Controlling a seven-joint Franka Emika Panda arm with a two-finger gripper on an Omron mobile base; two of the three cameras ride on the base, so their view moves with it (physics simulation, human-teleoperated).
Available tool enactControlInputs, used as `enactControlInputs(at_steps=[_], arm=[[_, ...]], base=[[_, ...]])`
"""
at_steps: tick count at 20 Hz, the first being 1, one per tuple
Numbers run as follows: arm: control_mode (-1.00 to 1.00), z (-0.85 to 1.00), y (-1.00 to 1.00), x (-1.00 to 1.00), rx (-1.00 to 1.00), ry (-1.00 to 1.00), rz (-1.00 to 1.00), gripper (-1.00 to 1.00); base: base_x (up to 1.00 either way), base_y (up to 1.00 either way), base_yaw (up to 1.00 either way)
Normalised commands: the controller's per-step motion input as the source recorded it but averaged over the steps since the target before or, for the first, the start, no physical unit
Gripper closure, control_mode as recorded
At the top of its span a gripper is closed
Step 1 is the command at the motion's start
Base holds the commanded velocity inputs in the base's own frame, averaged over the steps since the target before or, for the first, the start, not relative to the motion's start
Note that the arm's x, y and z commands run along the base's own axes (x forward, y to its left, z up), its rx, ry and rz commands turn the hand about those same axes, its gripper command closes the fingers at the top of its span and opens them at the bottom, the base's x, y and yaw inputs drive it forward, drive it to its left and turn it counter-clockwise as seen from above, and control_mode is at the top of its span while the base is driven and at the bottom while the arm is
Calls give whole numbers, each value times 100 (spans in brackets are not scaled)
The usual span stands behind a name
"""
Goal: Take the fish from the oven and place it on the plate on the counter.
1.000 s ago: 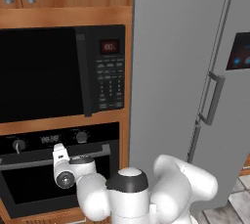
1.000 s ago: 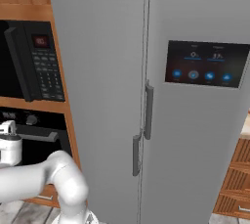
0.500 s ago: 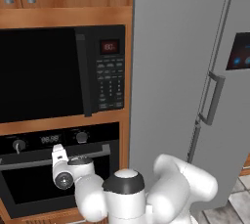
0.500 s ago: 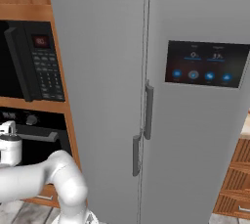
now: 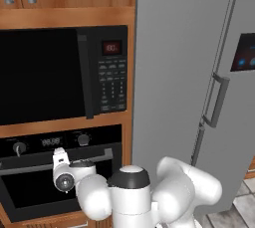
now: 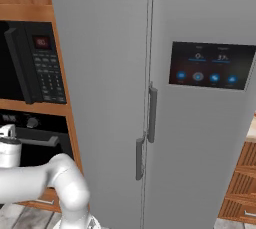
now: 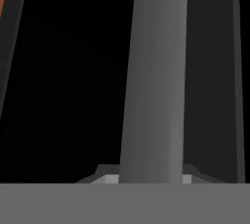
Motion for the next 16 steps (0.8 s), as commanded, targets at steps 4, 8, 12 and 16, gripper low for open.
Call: enactControlInputs(at_steps=[4,8,12,16], arm=[[-100,-55,0,-71,0,1,0,100],[-100,-64,0,-91,-3,0,0,100],[-100,-82,0,-89,-3,0,0,100],[-100,-90,0,-85,-3,0,0,100]], base=[[0,0,0],[0,0,0],[0,0,0],[0,0,0]])
